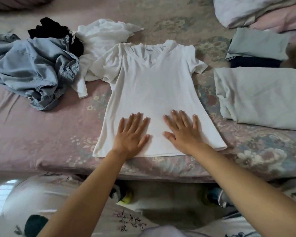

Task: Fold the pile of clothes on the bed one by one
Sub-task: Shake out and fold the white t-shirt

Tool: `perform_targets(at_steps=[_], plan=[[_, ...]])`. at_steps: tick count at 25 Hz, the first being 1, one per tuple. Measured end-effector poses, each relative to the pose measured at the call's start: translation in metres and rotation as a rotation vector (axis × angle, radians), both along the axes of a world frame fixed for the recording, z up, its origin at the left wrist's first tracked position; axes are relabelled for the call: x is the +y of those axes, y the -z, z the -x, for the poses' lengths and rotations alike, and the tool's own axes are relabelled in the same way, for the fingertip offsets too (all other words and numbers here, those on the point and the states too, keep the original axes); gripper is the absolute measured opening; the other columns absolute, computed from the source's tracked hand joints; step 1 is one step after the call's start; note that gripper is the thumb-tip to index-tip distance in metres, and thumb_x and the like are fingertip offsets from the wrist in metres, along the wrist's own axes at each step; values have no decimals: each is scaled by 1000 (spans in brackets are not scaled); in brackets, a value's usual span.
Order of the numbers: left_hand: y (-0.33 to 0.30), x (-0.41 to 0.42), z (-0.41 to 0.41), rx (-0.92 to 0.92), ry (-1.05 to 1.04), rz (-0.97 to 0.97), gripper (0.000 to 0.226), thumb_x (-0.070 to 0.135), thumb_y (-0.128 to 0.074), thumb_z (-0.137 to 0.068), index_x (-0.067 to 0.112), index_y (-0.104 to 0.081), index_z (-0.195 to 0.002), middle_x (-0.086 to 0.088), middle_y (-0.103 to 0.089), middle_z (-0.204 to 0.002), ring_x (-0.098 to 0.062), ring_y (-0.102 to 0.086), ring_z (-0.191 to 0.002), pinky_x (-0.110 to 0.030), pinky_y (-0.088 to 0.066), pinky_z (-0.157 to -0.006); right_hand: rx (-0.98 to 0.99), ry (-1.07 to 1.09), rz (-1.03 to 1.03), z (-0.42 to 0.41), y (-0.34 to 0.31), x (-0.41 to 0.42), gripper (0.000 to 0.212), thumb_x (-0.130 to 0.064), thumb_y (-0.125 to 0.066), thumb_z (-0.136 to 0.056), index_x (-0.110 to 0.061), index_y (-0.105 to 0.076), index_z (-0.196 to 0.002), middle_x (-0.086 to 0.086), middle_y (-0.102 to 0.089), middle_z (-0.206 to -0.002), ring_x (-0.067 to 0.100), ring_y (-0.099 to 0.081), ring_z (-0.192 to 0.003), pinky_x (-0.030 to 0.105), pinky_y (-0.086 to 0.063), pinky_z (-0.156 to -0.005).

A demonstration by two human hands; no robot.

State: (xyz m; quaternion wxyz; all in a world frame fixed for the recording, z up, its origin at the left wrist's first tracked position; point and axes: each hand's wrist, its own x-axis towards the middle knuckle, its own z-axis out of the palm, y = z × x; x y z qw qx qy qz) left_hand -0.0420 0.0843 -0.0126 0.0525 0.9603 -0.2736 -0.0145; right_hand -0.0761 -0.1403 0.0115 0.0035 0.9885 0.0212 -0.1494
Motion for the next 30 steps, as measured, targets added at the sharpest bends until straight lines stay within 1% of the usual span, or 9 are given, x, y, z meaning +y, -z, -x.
perform_targets(at_steps=[5,10,15,18,21,24,26,28,30], plan=[[-24,-54,-70,-100,-60,91,62,45,-23,-93,12,-40,-143,-15,-36,-149,-30,-37,-137,-55,-22,-110,-118,101,-130,-52,-8,-7,54,-45,-17,-101,-32,-4,-151,-4,5,-160,15,7,-146,52,5,-115],[-11,-127,-140,81,-229,49,62,47,-14,-97,21,-9,-152,-6,-3,-160,-22,0,-147,-47,5,-117,-284,193,-229,-155,-37,-76,45,-33,-31,-101,-14,-36,-142,13,-29,-151,31,-30,-137,45,-27,-108],[0,-126,-137,-27,-255,80,69,50,-10,-87,24,-21,-150,-4,-15,-159,-22,-10,-146,-46,4,-115,-126,560,-285,-281,-41,-186,34,-26,-50,-93,0,-59,-113,23,-59,-120,37,-57,-107,35,-44,-82],[3,-129,-141,-78,-267,64,65,48,-22,-89,22,-34,-146,-7,-28,-155,-25,-23,-143,-47,-6,-113,-7,543,-436,-304,-35,-193,38,-41,-63,-81,-22,-66,-113,16,-59,-124,33,-57,-110,39,-46,-95],[5,-129,-141,-121,-253,49,62,45,-28,-88,19,-41,-142,-9,-36,-150,-28,-33,-139,-47,-11,-111,20,430,-473,-306,-30,-180,13,-46,-60,-69,-34,-61,-74,12,-51,-117,29,-51,-106,35,-43,-95],[4,-129,-141,-121,-260,56,62,45,-29,-88,17,-43,-141,-10,-38,-149,-29,-35,-137,-48,-12,-111,-110,509,-649,-299,-43,-178,29,-24,-58,-82,-20,-37,-62,1,-41,-74,18,-41,-72,28,-33,-58],[3,-129,-140,-110,-264,53,62,45,-29,-88,17,-43,-142,-10,-38,-149,-29,-34,-138,-48,-11,-111,-244,651,-723,-296,-47,-195,26,-14,-57,-82,-20,-37,-66,0,-39,-67,16,-39,-69,29,-25,-50],[3,-129,-141,-111,-266,51,62,45,-29,-88,16,-44,-141,-11,-38,-149,-29,-35,-137,-48,-12,-111,-271,749,-694,-290,-53,-212,21,-8,-63,-82,-14,-49,-95,3,-46,-92,18,-45,-83,26,-32,-54],[2,-129,-141,-117,-263,42,62,44,-30,-87,16,-45,-140,-11,-40,-148,-29,-37,-136,-49,-14,-110,-218,854,-707,-290,-51,-222,54,-7,-71,-81,-4,-42,-126,5,-45,-111,20,-50,-95,24,-43,-61]])
